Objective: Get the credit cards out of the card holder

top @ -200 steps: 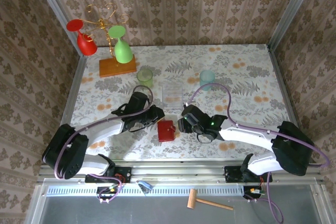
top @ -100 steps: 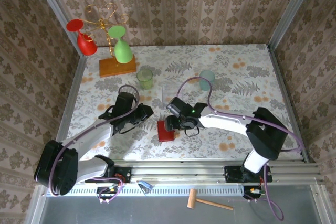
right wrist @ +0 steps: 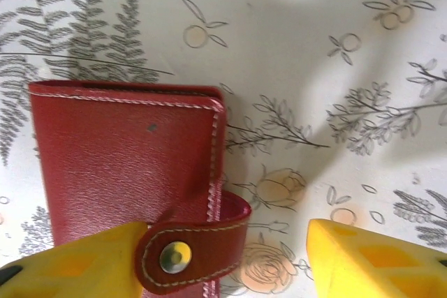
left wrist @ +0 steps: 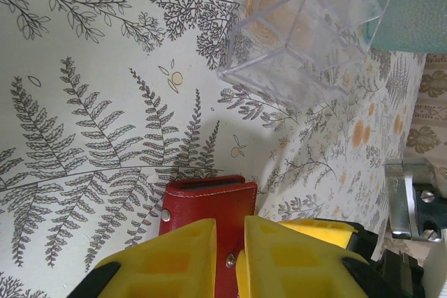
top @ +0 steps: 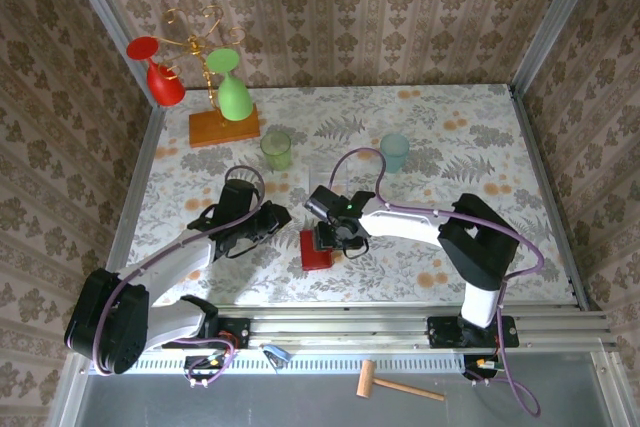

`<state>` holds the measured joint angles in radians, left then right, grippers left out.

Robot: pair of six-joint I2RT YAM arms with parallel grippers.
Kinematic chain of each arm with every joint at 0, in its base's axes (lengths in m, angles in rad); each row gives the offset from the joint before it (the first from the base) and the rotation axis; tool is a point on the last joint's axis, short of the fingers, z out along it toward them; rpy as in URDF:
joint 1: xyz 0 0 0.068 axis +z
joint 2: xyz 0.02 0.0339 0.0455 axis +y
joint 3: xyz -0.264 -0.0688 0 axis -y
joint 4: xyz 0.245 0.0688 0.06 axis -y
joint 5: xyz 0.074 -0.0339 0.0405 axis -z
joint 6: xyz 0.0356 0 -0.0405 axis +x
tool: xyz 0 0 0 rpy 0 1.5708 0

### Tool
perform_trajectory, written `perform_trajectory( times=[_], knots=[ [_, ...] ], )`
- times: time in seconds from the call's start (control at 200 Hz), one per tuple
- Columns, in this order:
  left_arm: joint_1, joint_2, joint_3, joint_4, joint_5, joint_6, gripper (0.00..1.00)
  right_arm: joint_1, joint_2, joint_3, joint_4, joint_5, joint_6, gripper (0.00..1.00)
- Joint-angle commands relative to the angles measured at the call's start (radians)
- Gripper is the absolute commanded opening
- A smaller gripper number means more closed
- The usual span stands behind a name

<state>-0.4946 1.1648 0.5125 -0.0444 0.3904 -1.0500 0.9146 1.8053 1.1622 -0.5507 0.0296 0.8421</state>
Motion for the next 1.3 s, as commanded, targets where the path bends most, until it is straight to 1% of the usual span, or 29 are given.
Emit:
perform_trajectory(
  times=[0.0, 0.11, 0.205, 0.405, 0.56, 0.75, 0.925, 1.155, 1.295],
  knots=[
    [0.013, 0.001, 0.000, 0.001, 0.018, 0.016, 0.19, -0.007, -0.055, -0.034, -0.056, 0.041, 0.025, 0.57],
    [0.013, 0.007, 0.006, 0.004, 0.021, 0.015, 0.19, -0.022, -0.102, -0.082, -0.034, 0.026, 0.037, 0.52],
    [0.013, 0.015, 0.017, 0.000, 0.024, 0.020, 0.19, -0.045, -0.136, -0.132, 0.008, -0.020, 0.054, 0.49],
    [0.013, 0.028, 0.027, 0.003, 0.026, 0.016, 0.19, -0.103, -0.165, -0.237, 0.198, -0.158, 0.104, 0.43],
    [0.013, 0.033, 0.027, 0.008, 0.027, 0.012, 0.19, -0.132, -0.159, -0.281, 0.309, -0.229, 0.126, 0.39],
    [0.012, 0.039, 0.026, 0.017, 0.025, 0.008, 0.19, -0.145, -0.150, -0.294, 0.362, -0.250, 0.124, 0.34],
    [0.011, 0.050, 0.023, 0.025, 0.027, 0.007, 0.19, -0.152, -0.133, -0.301, 0.380, -0.261, 0.123, 0.33],
    [0.011, 0.058, 0.011, 0.045, 0.030, -0.003, 0.19, -0.154, -0.124, -0.304, 0.382, -0.261, 0.123, 0.27],
    [0.011, 0.061, 0.011, 0.047, 0.030, -0.002, 0.19, -0.154, -0.124, -0.293, 0.354, -0.257, 0.123, 0.22]
  ],
)
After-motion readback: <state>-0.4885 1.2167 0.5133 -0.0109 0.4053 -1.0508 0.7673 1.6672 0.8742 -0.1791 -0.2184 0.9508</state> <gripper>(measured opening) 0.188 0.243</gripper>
